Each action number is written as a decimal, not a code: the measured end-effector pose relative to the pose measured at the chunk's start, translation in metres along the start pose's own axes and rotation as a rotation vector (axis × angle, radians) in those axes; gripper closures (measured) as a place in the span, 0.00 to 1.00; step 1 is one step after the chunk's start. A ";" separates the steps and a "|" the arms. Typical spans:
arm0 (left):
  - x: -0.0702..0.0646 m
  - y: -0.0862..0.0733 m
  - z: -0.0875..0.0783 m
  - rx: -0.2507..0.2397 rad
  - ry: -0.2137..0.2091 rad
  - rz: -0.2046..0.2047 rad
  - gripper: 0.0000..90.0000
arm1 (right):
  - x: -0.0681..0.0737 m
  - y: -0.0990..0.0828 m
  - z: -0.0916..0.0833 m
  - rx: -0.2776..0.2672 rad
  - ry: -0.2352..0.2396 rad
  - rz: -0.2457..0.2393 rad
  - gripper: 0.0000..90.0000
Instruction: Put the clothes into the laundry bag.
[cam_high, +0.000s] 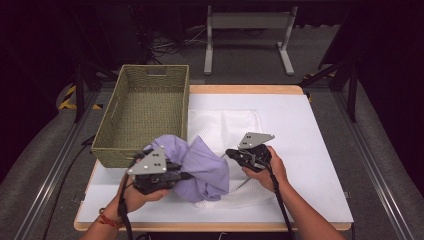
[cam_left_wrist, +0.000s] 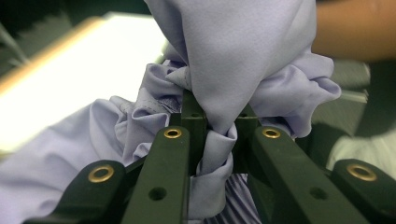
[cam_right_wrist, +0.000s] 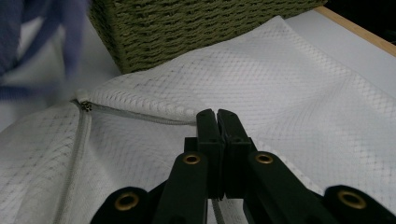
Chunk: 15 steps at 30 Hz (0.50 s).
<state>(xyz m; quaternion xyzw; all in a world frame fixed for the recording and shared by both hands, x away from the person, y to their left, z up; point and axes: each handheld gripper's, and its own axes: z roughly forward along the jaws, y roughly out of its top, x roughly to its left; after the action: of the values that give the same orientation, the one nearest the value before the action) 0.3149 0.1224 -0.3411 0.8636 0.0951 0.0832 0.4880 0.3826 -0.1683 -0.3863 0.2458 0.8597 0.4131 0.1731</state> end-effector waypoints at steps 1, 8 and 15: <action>0.001 -0.001 0.010 0.023 -0.014 -0.008 0.90 | 0.000 0.001 0.000 -0.005 0.001 0.003 0.99; -0.003 -0.004 0.068 0.213 -0.009 -0.006 0.90 | -0.002 0.002 -0.001 -0.016 0.008 0.016 0.99; -0.001 0.002 0.111 0.341 0.077 -0.022 0.90 | -0.001 0.004 -0.005 -0.031 0.030 0.020 0.99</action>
<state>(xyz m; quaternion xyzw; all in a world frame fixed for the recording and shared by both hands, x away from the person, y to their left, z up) 0.3403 0.0296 -0.3958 0.9290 0.1359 0.0935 0.3313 0.3822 -0.1703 -0.3801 0.2453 0.8532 0.4317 0.1600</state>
